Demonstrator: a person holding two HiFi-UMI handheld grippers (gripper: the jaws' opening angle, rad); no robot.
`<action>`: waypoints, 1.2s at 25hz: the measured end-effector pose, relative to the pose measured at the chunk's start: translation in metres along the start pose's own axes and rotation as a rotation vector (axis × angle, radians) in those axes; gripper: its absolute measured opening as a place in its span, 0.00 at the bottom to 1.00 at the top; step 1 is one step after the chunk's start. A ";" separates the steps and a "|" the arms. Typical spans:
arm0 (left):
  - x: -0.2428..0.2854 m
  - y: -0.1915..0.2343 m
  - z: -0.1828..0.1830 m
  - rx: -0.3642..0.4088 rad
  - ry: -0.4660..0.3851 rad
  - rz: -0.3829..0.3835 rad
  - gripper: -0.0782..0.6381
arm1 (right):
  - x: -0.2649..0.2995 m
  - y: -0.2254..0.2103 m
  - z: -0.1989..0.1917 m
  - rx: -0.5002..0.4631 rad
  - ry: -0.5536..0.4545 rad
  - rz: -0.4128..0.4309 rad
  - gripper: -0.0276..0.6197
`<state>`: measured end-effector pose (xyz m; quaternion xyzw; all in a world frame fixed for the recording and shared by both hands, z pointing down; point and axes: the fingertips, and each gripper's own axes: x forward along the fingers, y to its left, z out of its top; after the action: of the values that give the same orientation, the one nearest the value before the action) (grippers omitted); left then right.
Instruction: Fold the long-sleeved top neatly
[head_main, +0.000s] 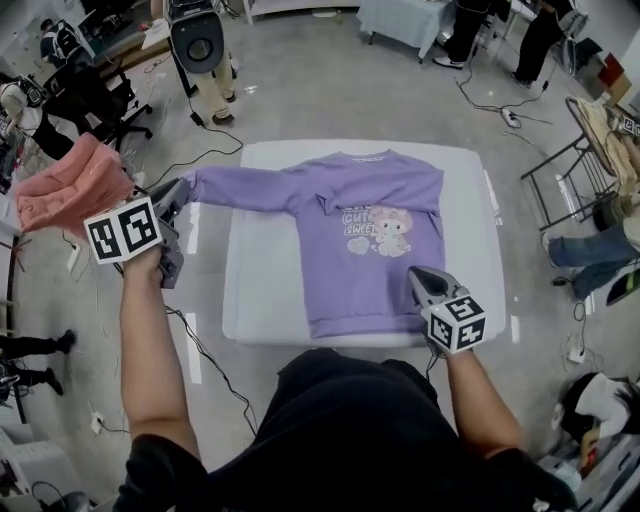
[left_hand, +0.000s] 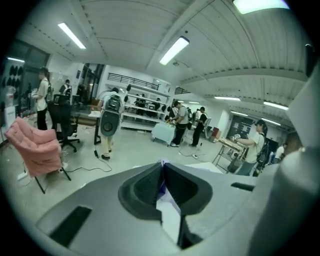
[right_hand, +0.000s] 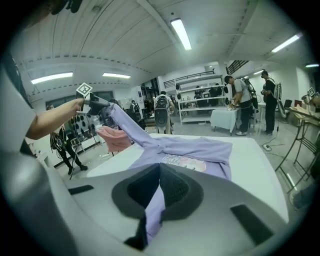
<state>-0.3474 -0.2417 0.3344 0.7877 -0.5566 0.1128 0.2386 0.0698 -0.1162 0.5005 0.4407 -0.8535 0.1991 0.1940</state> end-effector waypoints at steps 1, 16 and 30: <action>0.005 -0.015 0.009 0.025 0.005 -0.037 0.14 | 0.000 -0.002 0.003 0.004 -0.010 -0.008 0.05; 0.108 -0.228 0.012 0.227 0.181 -0.200 0.14 | -0.040 -0.043 -0.003 0.009 -0.037 0.057 0.05; 0.266 -0.329 -0.095 0.260 0.437 -0.053 0.14 | -0.081 -0.110 -0.032 0.021 -0.017 0.107 0.05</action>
<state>0.0615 -0.3256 0.4514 0.7831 -0.4517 0.3447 0.2530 0.2090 -0.1038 0.5049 0.3983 -0.8753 0.2142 0.1712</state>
